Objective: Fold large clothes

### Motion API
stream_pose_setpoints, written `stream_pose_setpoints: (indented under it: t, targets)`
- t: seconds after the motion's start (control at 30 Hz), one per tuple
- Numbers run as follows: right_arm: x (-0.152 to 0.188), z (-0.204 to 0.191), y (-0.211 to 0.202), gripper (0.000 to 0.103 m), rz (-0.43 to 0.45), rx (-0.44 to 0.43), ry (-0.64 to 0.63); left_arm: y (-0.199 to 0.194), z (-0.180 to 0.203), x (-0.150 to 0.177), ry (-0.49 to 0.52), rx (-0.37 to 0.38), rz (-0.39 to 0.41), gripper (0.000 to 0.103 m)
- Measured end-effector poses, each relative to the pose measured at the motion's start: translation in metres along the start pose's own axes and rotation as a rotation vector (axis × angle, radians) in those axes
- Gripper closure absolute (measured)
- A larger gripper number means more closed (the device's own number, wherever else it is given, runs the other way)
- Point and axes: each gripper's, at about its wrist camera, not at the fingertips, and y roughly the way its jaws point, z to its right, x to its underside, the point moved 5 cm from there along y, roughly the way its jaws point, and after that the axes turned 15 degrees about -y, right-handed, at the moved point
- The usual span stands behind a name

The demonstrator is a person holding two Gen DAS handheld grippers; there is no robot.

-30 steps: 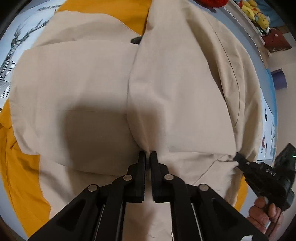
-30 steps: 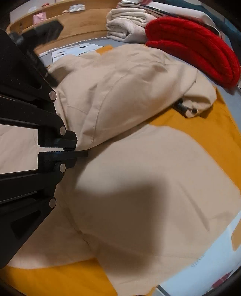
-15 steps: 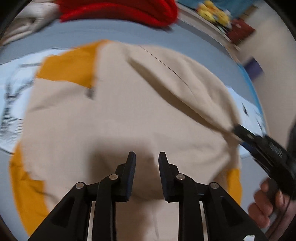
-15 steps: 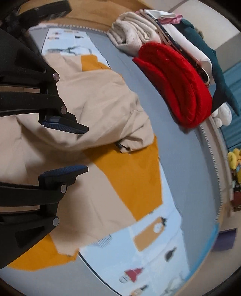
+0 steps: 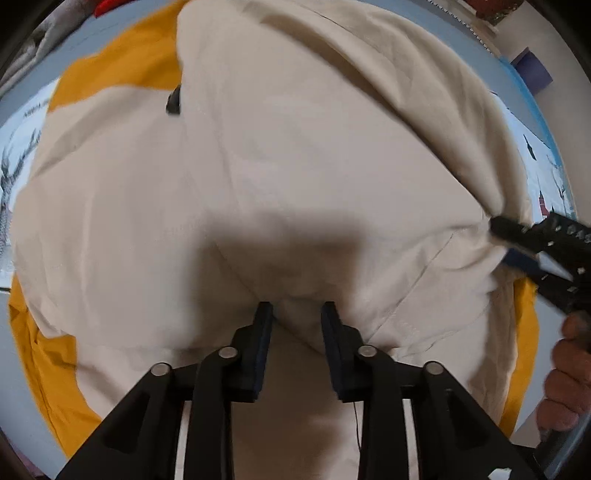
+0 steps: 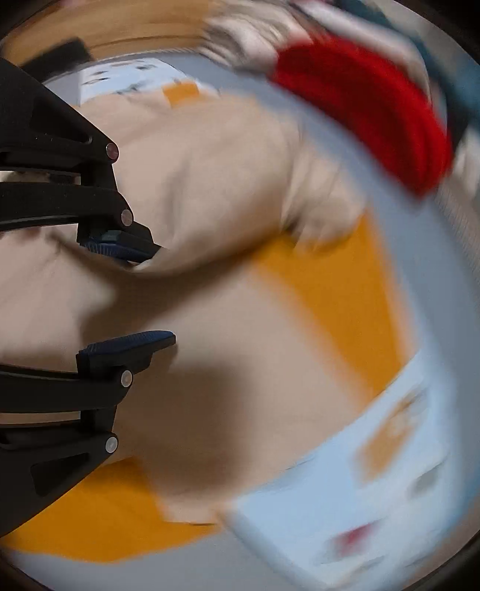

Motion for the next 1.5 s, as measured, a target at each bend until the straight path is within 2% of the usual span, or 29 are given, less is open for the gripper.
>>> stream_pose_setpoints:
  t: [0.03,0.1,0.3,0.43,0.53,0.6,0.63,0.7,0.73,0.83,0.87,0.9,0.97,1.0,1.03,1.1,1.2,1.23,1.3,1.33,1.37,1.4,1.47,1.5]
  targets:
    - [0.002,0.004,0.002,0.065,-0.005,-0.014,0.025,0.001,0.004,-0.006,-0.002,-0.001,-0.003,0.075]
    - [-0.001,-0.009,-0.013,0.065,0.034,0.039,-0.046,0.000,0.004,-0.006,0.002,-0.006,-0.003,0.075]
    - [-0.005,-0.053,-0.070,0.063,0.254,0.127,-0.230,-0.006,-0.008,-0.013,-0.024,-0.022,-0.007,0.074]
    - [-0.001,-0.082,-0.099,0.062,0.395,0.183,-0.350,-0.025,-0.013,-0.026,-0.045,-0.014,0.041,0.077]
    - [-0.003,-0.088,-0.120,0.062,0.497,0.270,-0.380,-0.033,-0.016,-0.031,-0.068,-0.016,0.079,0.077]
    - [-0.006,-0.087,-0.125,0.062,0.530,0.231,-0.379,-0.038,-0.021,-0.030,-0.098,0.013,0.096,0.077]
    - [-0.009,-0.086,-0.119,0.062,0.514,0.205,-0.393,-0.040,-0.027,-0.029,-0.109,0.028,0.103,0.077]
    - [-0.013,-0.090,-0.091,0.062,0.400,0.112,-0.437,-0.041,-0.027,-0.030,-0.121,0.047,0.108,0.077]
    - [-0.016,-0.084,-0.069,0.062,0.309,0.072,-0.415,-0.041,-0.027,-0.031,-0.128,0.052,0.109,0.077]
    - [-0.019,-0.044,-0.021,0.062,0.126,0.101,-0.267,-0.044,-0.035,-0.036,-0.144,0.066,0.116,0.078]
    - [-0.018,-0.030,-0.005,0.062,0.059,0.078,-0.211,-0.051,-0.036,-0.035,-0.148,0.072,0.120,0.078]
    - [-0.017,-0.025,-0.001,0.062,0.040,0.068,-0.188,-0.057,-0.041,-0.037,-0.150,0.079,0.127,0.078]
    - [-0.019,-0.028,-0.015,0.062,0.074,0.098,-0.206,-0.076,-0.066,-0.046,-0.152,0.090,0.146,0.078]
    - [-0.019,-0.031,-0.024,0.062,0.106,0.122,-0.220,-0.082,-0.067,-0.049,-0.156,0.094,0.157,0.078]
    - [-0.019,-0.037,-0.044,0.062,0.177,0.142,-0.231,-0.089,-0.072,-0.051,-0.163,0.100,0.173,0.078]
    - [-0.012,-0.051,-0.071,0.062,0.267,0.133,-0.269,-0.097,-0.081,-0.049,-0.177,0.108,0.194,0.078]
    - [0.003,-0.082,-0.087,0.062,0.324,0.091,-0.414,-0.105,-0.086,-0.041,-0.189,0.118,0.213,0.078]
    - [0.011,-0.092,-0.083,0.061,0.312,0.071,-0.473,-0.108,-0.086,-0.039,-0.187,0.119,0.219,0.078]
    - [0.022,-0.103,-0.059,0.058,0.218,0.049,-0.560,-0.109,-0.074,-0.037,-0.183,0.123,0.230,0.079]
    - [0.030,-0.104,-0.038,0.058,0.122,0.050,-0.597,-0.114,-0.074,-0.035,-0.181,0.129,0.239,0.079]
    - [0.042,-0.093,-0.008,0.058,-0.018,0.090,-0.614,-0.117,-0.071,-0.034,-0.178,0.133,0.246,0.079]
    - [0.048,-0.080,0.005,0.058,-0.075,0.132,-0.581,-0.121,-0.067,-0.032,-0.173,0.138,0.254,0.079]
    - [0.051,-0.069,-0.005,0.058,-0.041,0.116,-0.504,-0.138,-0.064,-0.028,-0.157,0.150,0.290,0.079]
    - [0.049,-0.073,-0.017,0.058,-0.011,0.114,-0.520,-0.144,-0.062,-0.028,-0.151,0.156,0.311,0.079]
